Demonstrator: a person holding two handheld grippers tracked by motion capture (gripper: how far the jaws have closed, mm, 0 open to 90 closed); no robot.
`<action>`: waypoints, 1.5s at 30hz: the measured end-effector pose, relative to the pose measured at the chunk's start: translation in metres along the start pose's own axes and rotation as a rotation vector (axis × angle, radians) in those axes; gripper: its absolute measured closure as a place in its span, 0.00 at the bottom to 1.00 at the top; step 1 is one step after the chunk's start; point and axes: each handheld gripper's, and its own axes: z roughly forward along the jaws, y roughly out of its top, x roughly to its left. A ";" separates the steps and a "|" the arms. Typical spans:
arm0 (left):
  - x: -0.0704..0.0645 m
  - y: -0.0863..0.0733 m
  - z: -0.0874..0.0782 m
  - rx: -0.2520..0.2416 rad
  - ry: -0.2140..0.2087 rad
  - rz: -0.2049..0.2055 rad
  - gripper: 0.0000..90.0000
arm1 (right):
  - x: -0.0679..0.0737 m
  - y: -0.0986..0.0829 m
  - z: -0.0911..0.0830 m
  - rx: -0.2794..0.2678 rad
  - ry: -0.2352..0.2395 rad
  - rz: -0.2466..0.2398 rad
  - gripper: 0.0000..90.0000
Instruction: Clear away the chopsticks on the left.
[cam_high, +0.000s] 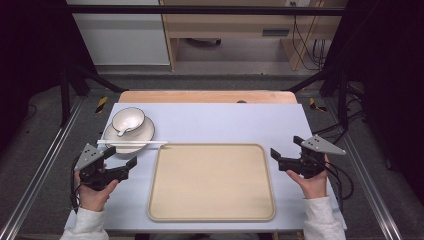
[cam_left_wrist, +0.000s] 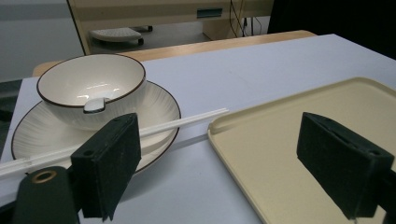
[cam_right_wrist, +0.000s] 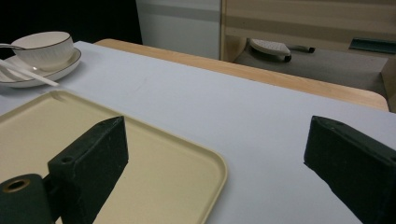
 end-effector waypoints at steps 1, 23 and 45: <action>0.001 0.001 -0.001 0.003 0.000 0.002 0.15 | 0.001 0.000 0.000 -0.003 0.001 0.002 0.07; 0.040 -0.002 0.014 0.137 -0.024 0.044 0.17 | 0.023 0.012 0.001 0.011 0.016 -0.034 0.07; 0.080 -0.005 0.075 0.301 0.101 0.163 0.33 | 0.022 0.010 0.007 0.038 -0.001 -0.040 0.07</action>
